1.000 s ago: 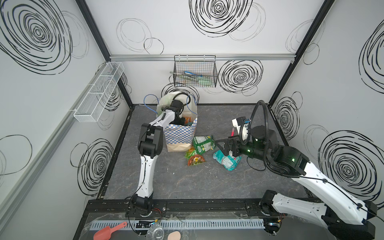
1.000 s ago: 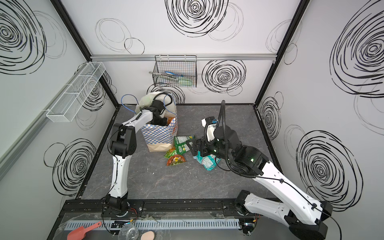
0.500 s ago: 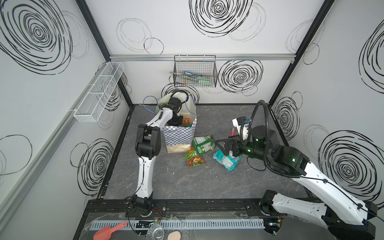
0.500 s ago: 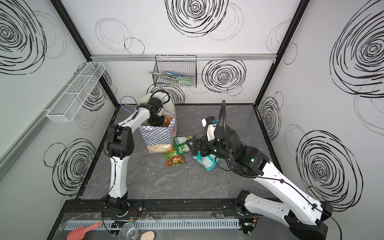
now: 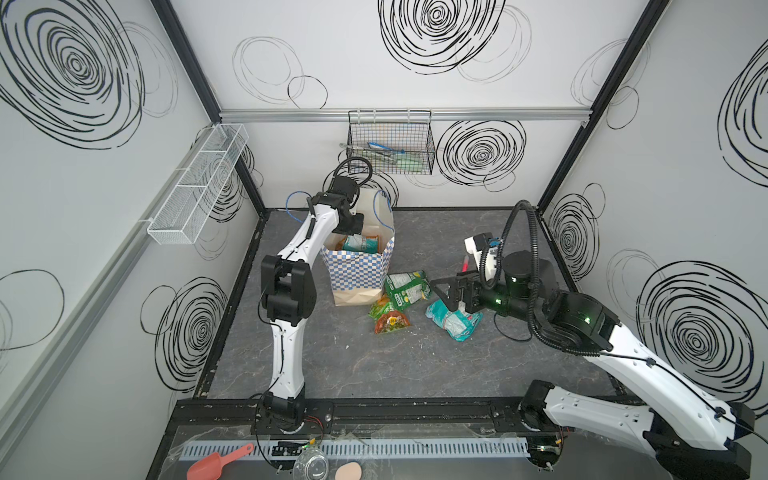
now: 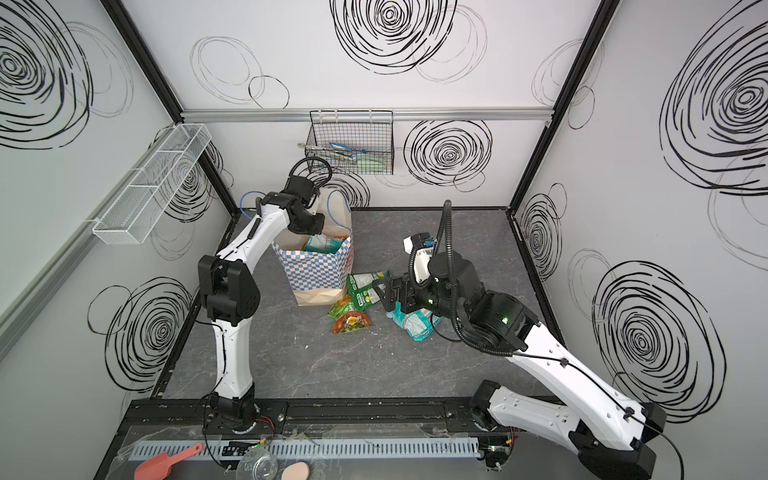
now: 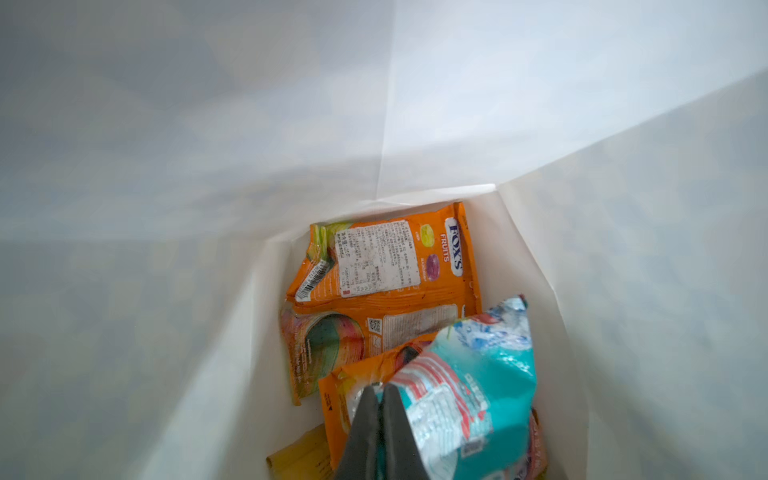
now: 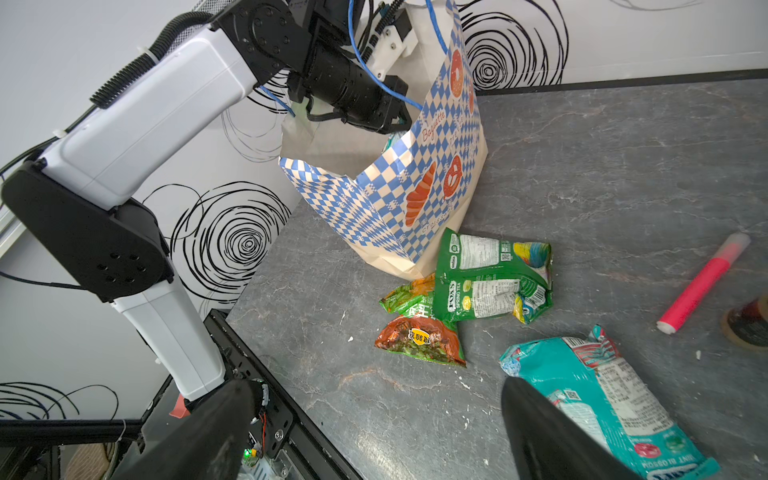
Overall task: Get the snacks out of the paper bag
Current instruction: 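Lift the teal packet up out of the bag with the left gripper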
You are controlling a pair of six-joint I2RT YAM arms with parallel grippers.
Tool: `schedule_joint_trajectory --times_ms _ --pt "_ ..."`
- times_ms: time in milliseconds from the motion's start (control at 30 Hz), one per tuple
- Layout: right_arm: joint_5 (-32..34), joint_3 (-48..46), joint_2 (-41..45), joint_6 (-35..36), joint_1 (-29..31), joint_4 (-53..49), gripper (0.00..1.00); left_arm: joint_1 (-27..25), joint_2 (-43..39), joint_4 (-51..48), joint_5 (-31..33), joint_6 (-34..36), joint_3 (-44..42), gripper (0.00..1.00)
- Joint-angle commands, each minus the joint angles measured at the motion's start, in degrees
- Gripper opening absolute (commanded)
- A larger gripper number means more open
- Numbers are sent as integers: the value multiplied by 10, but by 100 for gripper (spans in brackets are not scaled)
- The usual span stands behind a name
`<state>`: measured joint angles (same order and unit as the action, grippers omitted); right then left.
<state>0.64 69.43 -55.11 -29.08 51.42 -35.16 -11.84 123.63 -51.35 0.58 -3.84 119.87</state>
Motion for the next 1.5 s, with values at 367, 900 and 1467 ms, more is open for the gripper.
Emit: schedule_joint_trajectory --times_ms 367,900,1467 --pt "1 22 4 2 2 11 97 9 -64 -4 -23 -14 50 0" --pt "-3 20 2 1 3 15 97 3 -112 5 -41 -24 43 0" --pt "-2 21 11 -3 6 16 97 -7 -134 -8 -2 -30 126 0"
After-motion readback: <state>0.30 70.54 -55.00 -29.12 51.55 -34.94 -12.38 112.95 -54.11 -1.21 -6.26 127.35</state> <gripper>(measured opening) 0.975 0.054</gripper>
